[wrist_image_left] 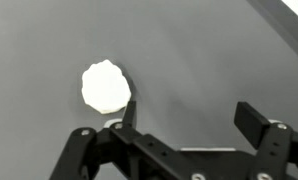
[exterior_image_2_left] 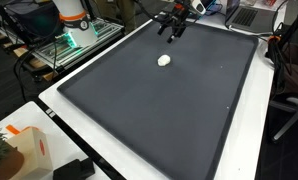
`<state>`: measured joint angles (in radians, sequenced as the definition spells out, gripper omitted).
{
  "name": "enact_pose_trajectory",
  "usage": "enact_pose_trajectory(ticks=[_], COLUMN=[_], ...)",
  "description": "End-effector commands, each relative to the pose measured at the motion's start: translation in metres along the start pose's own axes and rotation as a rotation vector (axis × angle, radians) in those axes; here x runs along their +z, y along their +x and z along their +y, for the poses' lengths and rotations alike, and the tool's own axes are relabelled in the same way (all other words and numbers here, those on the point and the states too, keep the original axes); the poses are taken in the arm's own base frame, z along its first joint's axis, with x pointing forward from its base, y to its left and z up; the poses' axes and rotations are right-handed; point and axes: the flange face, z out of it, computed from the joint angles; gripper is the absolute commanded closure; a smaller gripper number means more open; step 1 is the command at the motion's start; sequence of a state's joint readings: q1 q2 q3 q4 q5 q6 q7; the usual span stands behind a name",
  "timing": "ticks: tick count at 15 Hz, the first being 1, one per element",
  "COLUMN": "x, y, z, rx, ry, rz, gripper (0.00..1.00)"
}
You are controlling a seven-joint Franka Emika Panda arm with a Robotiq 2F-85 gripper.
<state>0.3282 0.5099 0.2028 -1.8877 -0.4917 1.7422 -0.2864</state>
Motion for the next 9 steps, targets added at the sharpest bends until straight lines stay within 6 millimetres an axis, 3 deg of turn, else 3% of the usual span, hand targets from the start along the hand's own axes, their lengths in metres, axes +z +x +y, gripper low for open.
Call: enact_pose_trajectory(ticks=[1, 6, 7, 9], x=[0.014, 0.048, 0.036, 0.045], y=[-0.062, -0.131, -0.102, -0.122], z=[-0.007, -0.003, 0.008, 0.008], rx=[0.128, 0.297, 0.241, 0.286], ry=[0.092, 0.266, 0.220, 0.252], rz=[0.126, 0.270, 0.210, 0.238], gripper=[0.00, 0.00, 0.00, 0.00])
